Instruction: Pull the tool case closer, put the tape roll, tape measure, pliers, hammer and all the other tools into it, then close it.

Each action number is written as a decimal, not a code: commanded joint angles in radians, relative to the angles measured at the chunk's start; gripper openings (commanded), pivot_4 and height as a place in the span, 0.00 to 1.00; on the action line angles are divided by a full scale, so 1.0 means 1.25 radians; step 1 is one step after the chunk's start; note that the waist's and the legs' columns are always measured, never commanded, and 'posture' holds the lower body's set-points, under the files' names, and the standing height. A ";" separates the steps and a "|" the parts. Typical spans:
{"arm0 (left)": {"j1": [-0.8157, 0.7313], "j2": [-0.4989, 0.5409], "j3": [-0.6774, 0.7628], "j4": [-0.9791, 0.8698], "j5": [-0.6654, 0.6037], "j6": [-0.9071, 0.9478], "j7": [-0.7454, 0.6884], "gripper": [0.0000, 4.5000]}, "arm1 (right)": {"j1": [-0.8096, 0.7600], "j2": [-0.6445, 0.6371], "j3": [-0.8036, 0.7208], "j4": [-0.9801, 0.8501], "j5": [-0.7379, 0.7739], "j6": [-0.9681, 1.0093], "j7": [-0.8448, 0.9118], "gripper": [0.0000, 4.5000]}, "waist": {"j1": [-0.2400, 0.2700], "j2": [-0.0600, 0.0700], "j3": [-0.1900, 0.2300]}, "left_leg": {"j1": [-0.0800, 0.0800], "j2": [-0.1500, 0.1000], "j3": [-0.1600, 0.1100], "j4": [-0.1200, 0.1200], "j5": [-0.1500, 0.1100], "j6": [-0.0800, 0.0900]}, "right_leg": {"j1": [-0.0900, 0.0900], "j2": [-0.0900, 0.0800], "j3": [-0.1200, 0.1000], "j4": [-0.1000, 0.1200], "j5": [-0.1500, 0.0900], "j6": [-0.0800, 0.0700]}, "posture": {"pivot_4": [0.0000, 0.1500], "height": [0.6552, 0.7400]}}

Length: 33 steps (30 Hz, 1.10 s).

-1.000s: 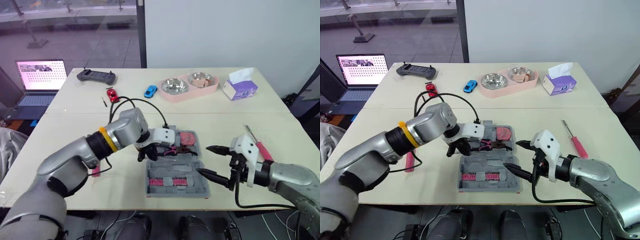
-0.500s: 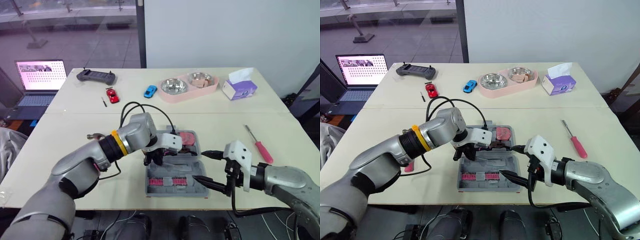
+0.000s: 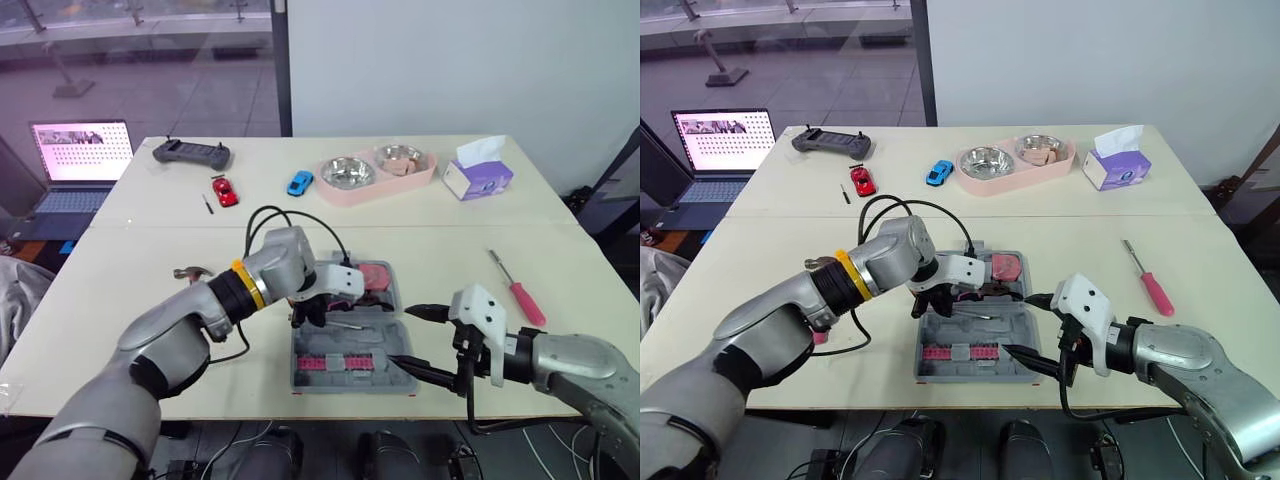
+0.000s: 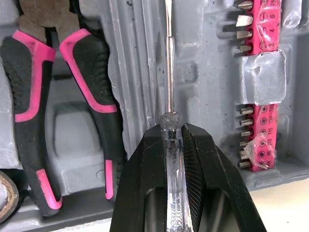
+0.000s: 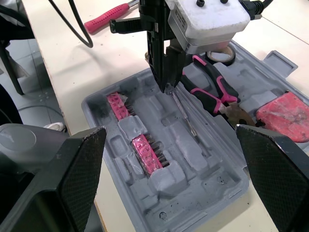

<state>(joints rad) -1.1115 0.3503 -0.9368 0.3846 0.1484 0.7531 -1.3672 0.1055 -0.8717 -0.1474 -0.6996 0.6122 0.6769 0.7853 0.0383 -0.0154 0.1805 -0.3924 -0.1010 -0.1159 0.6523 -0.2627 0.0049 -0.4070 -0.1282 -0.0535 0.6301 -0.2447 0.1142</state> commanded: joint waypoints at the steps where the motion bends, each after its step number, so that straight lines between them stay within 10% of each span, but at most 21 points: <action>1: -0.004 -0.012 0.014 0.002 0.026 -0.005 0.010 0.01 | -0.001 0.004 -0.022 -0.022 0.009 -0.007 -0.005 1.00 | 0.001 0.000 0.000 | 0.000 0.000 0.000 0.000 0.000 0.000 | 0.000 0.000 0.000 0.000 0.000 0.000 | 1.00 1.00; 33: 0.040 -0.039 0.006 -0.026 0.157 -0.078 0.010 0.01 | 0.001 0.029 -0.014 -0.045 0.032 0.008 -0.048 1.00 | 0.000 0.001 0.000 | 0.000 0.000 0.000 0.006 -0.001 0.001 | 0.004 0.000 0.000 0.000 0.002 0.002 | 1.00 1.00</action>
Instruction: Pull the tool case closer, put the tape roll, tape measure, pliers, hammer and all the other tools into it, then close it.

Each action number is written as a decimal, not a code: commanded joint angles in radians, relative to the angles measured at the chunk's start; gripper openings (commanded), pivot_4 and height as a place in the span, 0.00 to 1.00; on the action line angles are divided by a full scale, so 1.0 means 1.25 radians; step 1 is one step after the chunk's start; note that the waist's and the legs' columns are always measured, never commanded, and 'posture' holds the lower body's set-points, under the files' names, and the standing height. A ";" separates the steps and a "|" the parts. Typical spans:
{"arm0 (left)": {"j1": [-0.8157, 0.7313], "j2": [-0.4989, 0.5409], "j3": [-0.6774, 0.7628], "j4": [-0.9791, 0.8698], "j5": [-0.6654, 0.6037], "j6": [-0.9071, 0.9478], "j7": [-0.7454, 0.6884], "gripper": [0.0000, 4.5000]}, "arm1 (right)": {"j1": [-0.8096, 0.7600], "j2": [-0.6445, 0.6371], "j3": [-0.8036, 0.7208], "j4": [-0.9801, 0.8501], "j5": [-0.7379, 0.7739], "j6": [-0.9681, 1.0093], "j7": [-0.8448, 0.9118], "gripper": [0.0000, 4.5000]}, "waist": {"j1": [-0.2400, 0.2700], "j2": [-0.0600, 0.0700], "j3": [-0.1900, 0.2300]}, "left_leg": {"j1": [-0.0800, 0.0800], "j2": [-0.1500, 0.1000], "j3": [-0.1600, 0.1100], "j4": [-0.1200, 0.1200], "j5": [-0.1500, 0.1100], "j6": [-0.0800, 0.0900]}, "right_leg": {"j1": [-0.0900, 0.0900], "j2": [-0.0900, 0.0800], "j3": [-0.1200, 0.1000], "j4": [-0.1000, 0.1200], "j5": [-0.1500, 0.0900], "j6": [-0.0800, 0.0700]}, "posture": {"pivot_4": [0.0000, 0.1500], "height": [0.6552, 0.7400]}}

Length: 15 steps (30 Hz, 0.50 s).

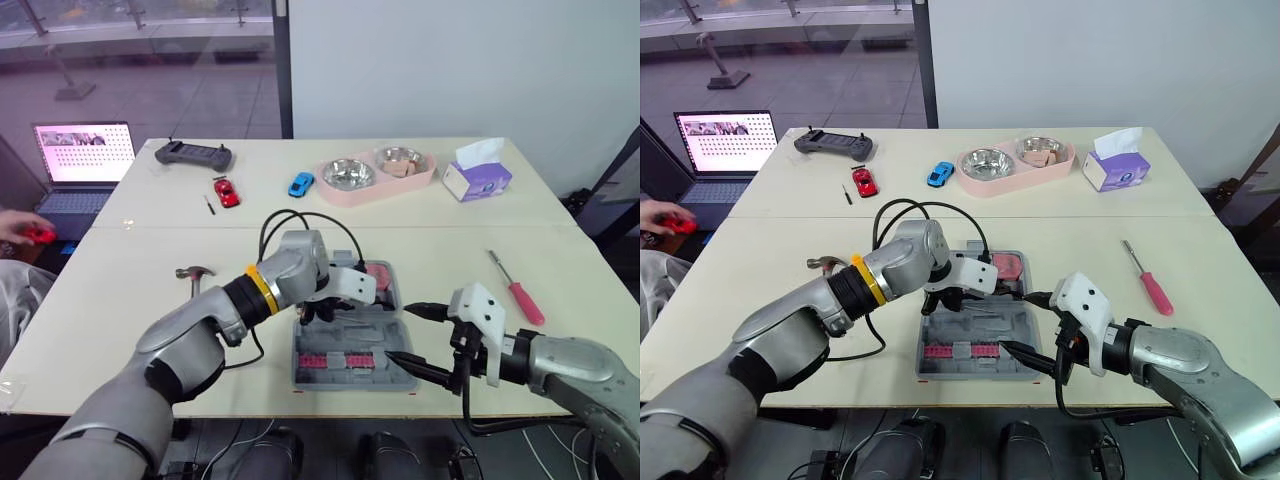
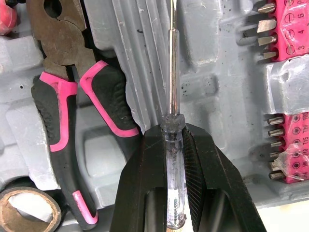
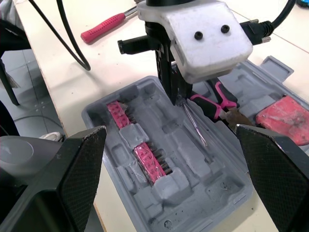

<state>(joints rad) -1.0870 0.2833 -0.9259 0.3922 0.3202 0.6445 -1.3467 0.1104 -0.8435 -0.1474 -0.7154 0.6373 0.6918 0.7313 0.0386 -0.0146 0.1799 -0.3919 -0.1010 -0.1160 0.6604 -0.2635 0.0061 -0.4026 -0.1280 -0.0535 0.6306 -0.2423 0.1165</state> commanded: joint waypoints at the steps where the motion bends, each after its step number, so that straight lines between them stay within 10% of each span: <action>1: 0.022 0.018 -0.001 -0.041 0.022 0.011 -0.009 0.01 | -0.003 0.007 -0.013 -0.031 0.012 -0.005 -0.005 1.00 | -0.001 0.000 0.000 | 0.000 0.000 0.000 0.000 0.000 0.000 | 0.000 0.000 0.000 0.000 0.000 0.000 | 1.00 1.00; 15: 0.005 0.106 0.106 -0.175 -0.060 0.155 -0.119 0.01 | -0.009 0.026 0.022 -0.031 -0.003 -0.015 -0.021 1.00 | -0.001 0.000 0.000 | -0.001 0.000 0.000 0.000 0.000 0.001 | -0.001 0.000 0.000 0.000 0.000 0.000 | 1.00 1.00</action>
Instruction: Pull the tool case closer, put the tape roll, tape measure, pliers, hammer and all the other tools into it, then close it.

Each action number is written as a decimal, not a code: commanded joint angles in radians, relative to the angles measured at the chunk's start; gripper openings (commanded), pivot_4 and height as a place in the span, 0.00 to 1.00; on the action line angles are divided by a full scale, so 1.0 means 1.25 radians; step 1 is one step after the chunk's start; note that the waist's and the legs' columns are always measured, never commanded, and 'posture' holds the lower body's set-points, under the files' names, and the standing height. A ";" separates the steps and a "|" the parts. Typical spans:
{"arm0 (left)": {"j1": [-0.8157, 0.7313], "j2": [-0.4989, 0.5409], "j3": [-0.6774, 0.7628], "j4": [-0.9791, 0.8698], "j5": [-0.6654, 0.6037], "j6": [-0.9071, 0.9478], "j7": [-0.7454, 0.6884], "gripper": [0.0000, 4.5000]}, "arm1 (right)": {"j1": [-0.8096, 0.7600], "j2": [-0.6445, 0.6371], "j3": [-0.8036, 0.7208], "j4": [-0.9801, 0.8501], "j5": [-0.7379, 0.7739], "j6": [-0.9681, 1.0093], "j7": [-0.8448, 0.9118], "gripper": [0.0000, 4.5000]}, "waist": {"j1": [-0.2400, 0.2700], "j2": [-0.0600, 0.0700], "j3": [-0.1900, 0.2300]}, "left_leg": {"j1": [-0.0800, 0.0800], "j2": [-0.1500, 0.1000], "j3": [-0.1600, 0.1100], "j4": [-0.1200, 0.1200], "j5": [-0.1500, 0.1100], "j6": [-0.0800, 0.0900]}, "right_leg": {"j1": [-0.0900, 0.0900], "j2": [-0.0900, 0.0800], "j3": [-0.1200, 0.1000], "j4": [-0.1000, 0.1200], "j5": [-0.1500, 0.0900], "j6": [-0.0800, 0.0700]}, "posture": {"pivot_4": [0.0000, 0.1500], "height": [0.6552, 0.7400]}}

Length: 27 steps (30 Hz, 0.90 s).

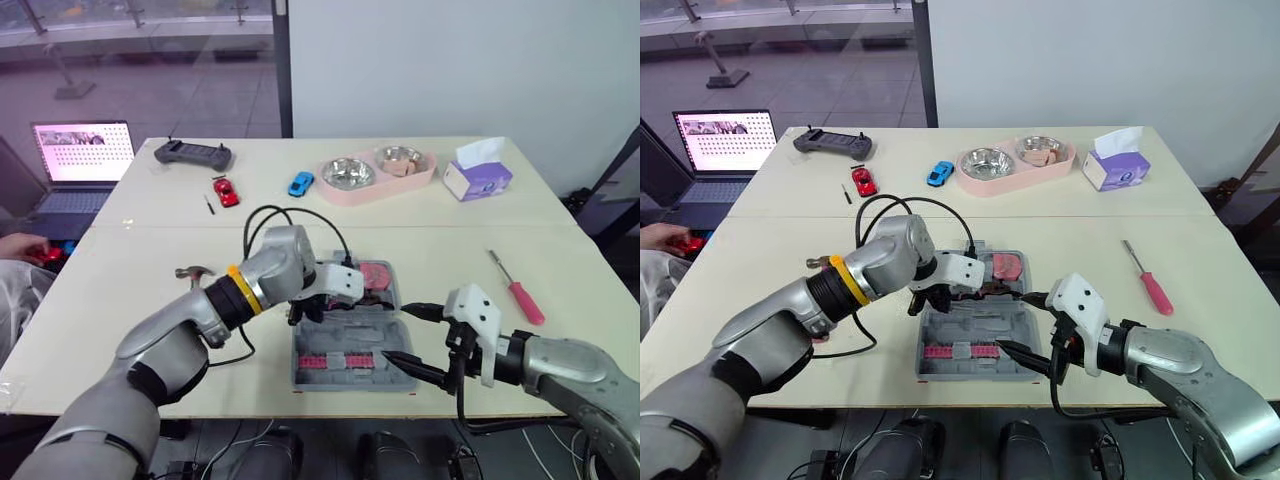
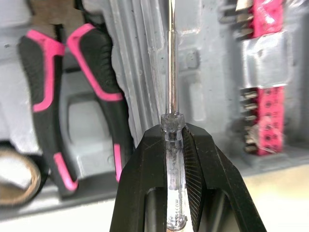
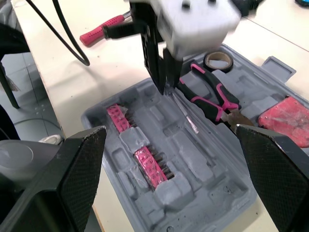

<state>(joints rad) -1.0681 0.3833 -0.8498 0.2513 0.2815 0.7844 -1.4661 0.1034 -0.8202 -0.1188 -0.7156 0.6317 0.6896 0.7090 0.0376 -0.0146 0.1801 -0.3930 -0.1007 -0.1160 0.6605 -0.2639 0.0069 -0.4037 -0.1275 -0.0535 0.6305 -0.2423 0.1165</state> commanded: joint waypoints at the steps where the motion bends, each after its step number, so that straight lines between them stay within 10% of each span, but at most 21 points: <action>1: -0.006 0.036 0.051 -0.075 -0.035 0.055 -0.025 0.01 | -0.002 0.008 -0.001 -0.031 0.001 -0.013 -0.003 1.00 | 0.000 0.000 0.000 | 0.000 0.000 0.000 0.000 0.000 0.000 | 0.000 0.000 0.000 0.000 0.000 0.000 | 1.00 1.00; 27: -0.084 -0.047 -0.058 0.058 -0.032 0.018 0.016 0.01 | -0.021 0.032 0.041 -0.013 -0.026 -0.022 0.003 1.00 | 0.000 0.000 0.000 | 0.000 0.000 0.000 0.000 0.000 0.000 | 0.000 0.000 0.000 0.000 0.000 0.000 | 1.00 1.00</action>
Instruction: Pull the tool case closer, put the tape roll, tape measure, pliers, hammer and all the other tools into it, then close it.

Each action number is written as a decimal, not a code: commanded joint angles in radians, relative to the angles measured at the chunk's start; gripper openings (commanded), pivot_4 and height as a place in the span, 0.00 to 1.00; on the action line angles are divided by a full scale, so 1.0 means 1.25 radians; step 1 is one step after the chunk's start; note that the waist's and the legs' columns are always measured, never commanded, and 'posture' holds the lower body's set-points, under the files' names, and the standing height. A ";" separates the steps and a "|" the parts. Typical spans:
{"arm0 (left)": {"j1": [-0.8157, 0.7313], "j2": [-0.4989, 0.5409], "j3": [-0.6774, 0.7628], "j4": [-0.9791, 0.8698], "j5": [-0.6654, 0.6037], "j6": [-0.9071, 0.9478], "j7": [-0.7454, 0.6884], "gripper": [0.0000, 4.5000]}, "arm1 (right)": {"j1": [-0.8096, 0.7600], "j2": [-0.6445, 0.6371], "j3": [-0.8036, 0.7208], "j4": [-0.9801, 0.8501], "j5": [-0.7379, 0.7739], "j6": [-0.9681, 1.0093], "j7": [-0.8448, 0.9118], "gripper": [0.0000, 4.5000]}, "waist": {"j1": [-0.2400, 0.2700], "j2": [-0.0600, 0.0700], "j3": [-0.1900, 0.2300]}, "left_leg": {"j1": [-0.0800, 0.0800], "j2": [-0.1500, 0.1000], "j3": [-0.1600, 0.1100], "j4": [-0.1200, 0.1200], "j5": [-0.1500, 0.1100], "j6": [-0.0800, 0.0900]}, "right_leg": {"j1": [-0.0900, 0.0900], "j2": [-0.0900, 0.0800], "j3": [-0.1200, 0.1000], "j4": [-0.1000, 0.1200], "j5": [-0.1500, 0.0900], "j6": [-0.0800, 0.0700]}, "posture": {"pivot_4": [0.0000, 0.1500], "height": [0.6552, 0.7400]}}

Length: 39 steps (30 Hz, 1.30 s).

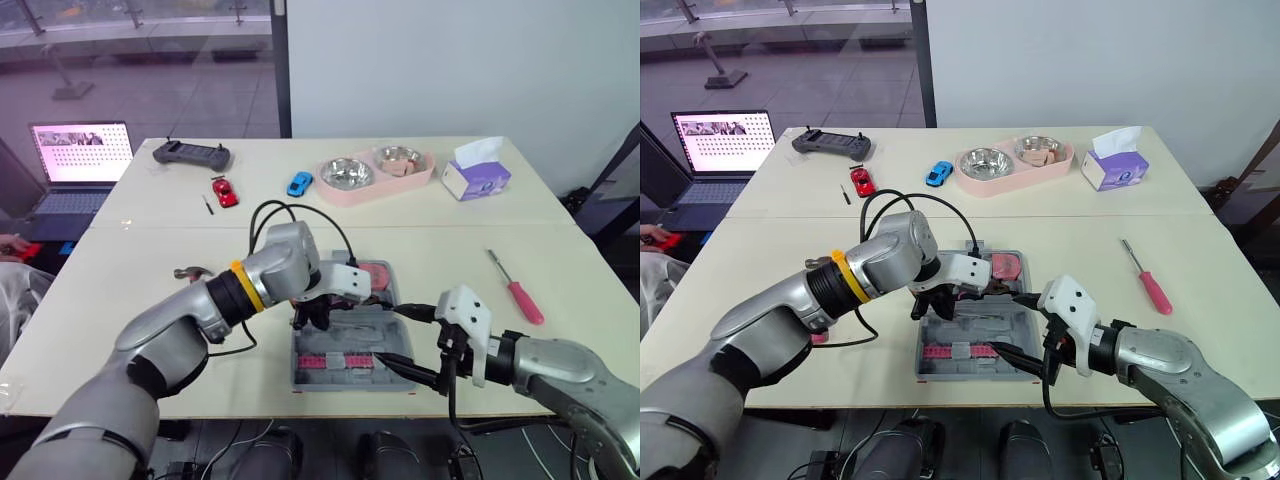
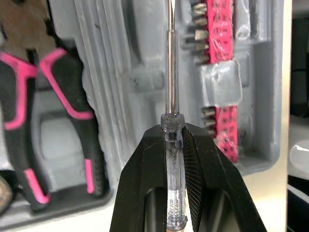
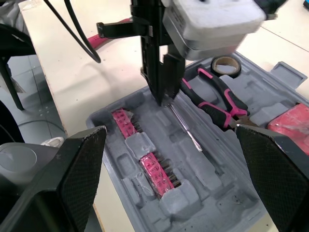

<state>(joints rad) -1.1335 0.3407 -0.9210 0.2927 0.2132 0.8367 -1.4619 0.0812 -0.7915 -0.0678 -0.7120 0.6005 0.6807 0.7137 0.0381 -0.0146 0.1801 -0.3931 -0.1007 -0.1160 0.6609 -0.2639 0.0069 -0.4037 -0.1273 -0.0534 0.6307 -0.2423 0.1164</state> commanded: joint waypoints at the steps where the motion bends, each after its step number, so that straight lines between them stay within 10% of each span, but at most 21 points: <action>1: -0.034 -0.018 -0.005 0.036 0.025 -0.028 0.012 0.01 | -0.004 0.010 0.002 -0.015 -0.002 -0.016 -0.002 1.00 | 0.000 0.000 0.000 | 0.000 0.000 0.000 0.000 0.000 0.000 | 0.000 0.000 0.000 0.000 0.000 0.000 | 1.00 1.00; 39: -0.004 -0.074 -0.009 0.193 0.124 -0.144 0.025 0.01 | 0.019 0.030 0.002 -0.045 0.009 -0.006 -0.041 1.00 | 0.000 0.001 -0.001 | 0.001 0.000 0.000 0.001 0.000 0.000 | 0.001 0.000 0.000 0.000 0.000 0.000 | 1.00 1.00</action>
<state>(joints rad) -1.1363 0.2425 -0.9283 0.5072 0.3340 0.6638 -1.4545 0.1054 -0.7629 -0.0504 -0.7158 0.5945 0.6798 0.6656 0.0382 -0.0129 0.1789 -0.3916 -0.1007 -0.1159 0.6620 -0.2642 0.0074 -0.4018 -0.1272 -0.0534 0.6308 -0.2423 0.1168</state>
